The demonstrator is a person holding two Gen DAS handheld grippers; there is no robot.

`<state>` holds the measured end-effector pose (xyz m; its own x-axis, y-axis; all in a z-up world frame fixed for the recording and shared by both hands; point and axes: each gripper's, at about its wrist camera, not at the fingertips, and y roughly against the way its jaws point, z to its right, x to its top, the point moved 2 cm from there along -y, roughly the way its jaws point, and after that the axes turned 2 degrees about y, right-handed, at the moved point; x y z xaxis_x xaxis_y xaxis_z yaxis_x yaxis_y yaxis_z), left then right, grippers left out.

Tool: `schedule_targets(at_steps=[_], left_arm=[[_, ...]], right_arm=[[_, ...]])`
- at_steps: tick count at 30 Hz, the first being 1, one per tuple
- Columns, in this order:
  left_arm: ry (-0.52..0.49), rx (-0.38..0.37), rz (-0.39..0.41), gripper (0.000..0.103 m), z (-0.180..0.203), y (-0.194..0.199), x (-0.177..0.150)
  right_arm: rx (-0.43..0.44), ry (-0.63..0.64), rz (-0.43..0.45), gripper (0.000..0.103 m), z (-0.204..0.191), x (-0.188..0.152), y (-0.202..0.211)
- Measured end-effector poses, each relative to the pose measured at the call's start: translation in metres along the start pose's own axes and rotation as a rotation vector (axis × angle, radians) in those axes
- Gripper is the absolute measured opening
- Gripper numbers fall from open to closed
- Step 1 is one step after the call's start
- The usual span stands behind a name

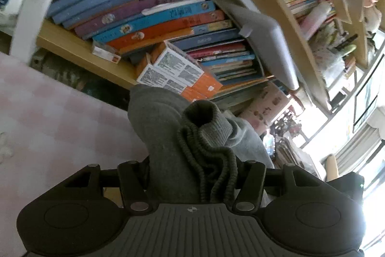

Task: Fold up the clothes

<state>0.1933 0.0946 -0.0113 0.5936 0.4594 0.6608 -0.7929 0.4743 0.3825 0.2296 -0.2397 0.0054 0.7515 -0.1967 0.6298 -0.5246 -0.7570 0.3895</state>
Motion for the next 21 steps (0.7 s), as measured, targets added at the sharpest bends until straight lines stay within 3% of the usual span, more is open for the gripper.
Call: schedule_targets(at_steps=[7, 13, 16, 18, 21], left_arm=[[0.045, 0.01, -0.008, 0.056, -0.02, -0.048, 0.007], [0.086, -0.012, -0.001, 0.059, -0.036, -0.058, 0.004], [0.09, -0.006, -0.001, 0.067, -0.037, -0.058, 0.003], [0.088, 0.01, 0.014, 0.076, -0.037, -0.054, 0.002], [0.075, 0.031, 0.052, 0.08, -0.035, -0.04, 0.002]], right_arm=[[-0.027, -0.052, -0.003, 0.04, 0.038, 0.022, -0.029], [0.015, -0.106, -0.008, 0.048, 0.062, 0.022, -0.039], [-0.007, -0.109, 0.007, 0.063, 0.063, 0.019, -0.04], [-0.034, -0.086, 0.027, 0.078, 0.059, 0.017, -0.037], [-0.054, -0.039, 0.066, 0.084, 0.054, 0.014, -0.025]])
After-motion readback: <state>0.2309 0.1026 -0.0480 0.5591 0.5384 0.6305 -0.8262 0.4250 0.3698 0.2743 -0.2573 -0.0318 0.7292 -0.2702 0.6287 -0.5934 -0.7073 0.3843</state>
